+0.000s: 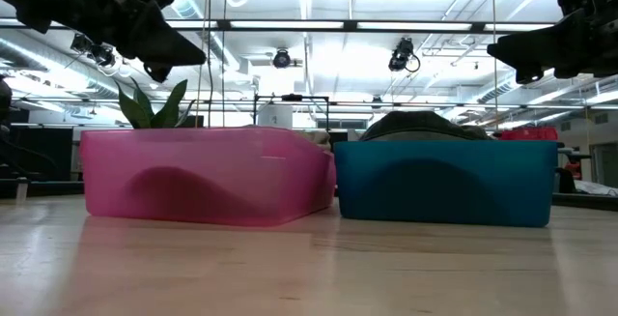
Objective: Pick & Place hat
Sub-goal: Return to Home Position
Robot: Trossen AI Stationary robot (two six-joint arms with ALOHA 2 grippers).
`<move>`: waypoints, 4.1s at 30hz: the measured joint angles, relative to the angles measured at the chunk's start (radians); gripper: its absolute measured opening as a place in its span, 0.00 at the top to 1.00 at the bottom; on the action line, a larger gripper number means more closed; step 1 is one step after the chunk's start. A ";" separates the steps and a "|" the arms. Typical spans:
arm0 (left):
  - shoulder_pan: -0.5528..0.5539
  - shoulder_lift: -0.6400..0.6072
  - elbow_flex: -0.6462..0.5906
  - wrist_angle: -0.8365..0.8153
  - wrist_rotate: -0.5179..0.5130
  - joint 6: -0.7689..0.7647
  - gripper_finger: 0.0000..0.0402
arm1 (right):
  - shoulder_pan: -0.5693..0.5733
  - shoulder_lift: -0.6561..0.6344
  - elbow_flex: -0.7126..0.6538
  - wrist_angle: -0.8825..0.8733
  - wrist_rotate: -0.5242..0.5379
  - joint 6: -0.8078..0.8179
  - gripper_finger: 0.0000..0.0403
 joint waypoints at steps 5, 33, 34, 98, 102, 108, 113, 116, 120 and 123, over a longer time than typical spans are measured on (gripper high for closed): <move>0.000 -0.095 0.000 -0.058 -0.001 0.015 0.90 | 0.000 0.000 0.000 0.000 0.000 0.000 0.69; 0.000 -0.719 -0.346 0.109 -0.001 0.119 0.90 | 0.000 0.001 0.000 0.002 0.000 0.000 0.69; 0.000 -0.719 -0.346 0.109 0.002 0.126 0.90 | 0.000 0.001 0.000 0.002 0.000 0.000 0.69; 0.000 -0.711 -0.347 -0.020 0.029 0.251 0.90 | 0.000 0.002 0.000 0.000 0.000 0.000 0.69; 0.000 -0.711 -0.347 -0.020 0.029 0.251 0.90 | 0.000 0.002 0.000 0.000 0.000 0.000 0.69; 0.000 -0.711 -0.347 -0.020 0.029 0.251 0.90 | 0.000 0.002 0.000 0.000 0.000 0.000 0.69; 0.000 -0.711 -0.347 -0.020 0.029 0.251 0.90 | 0.000 0.002 0.000 0.000 0.000 0.000 0.69; 0.000 -0.711 -0.347 -0.020 0.029 0.251 0.90 | 0.000 0.002 0.000 0.000 0.000 0.000 0.69; 0.000 -0.711 -0.347 -0.020 0.029 0.251 0.90 | 0.000 0.002 0.000 0.000 0.000 0.000 0.69; 0.000 -0.711 -0.347 -0.020 0.029 0.251 0.90 | 0.000 0.002 0.000 0.000 0.000 0.000 0.69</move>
